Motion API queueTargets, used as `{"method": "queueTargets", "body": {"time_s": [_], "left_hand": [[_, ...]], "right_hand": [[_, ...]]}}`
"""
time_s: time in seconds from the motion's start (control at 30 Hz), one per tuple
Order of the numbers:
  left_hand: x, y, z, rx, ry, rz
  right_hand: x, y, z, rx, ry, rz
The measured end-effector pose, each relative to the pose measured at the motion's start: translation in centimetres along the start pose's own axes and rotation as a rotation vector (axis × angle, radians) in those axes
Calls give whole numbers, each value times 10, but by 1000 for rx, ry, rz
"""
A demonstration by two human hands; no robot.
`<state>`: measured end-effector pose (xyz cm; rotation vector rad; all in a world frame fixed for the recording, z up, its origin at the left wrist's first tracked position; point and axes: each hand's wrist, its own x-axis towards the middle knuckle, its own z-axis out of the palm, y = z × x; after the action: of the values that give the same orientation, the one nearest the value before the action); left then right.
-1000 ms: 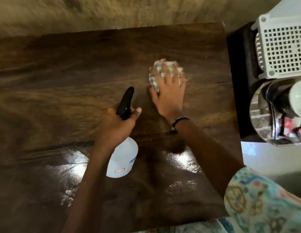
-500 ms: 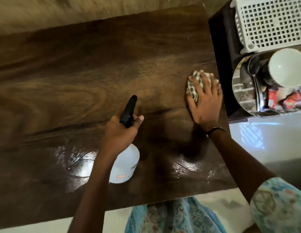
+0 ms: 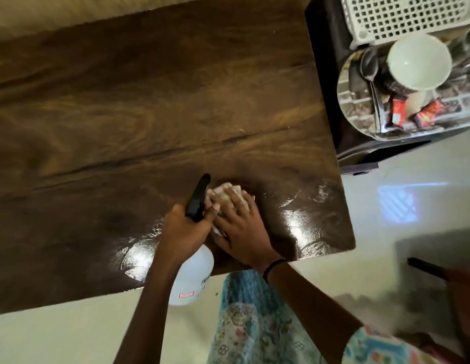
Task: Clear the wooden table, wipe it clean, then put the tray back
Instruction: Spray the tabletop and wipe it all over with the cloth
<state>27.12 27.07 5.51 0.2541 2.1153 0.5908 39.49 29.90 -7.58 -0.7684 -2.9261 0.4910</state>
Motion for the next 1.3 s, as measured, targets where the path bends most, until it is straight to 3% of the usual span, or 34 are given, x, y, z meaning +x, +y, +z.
{"method": "queueTargets", "body": {"time_s": [0.1,0.27,0.47,0.83,1.3], "left_hand": [[-15,-13,4,-17,-16,2],[-40,-31,7,-5,-47,32],[-56,-53,4,-38,-46,31],[-32,-75,-42,-112,13,-55],[95,-48,-178,-129,-41,43]], "right_hand": [[-45,36,-8,-97,-25,-6],[-81,98,-36,-115,19,438],[-106,55,-27,-72,121,779],[-42,-87,28,4,-36,355],[217,-109,40,-93,96,439]]}}
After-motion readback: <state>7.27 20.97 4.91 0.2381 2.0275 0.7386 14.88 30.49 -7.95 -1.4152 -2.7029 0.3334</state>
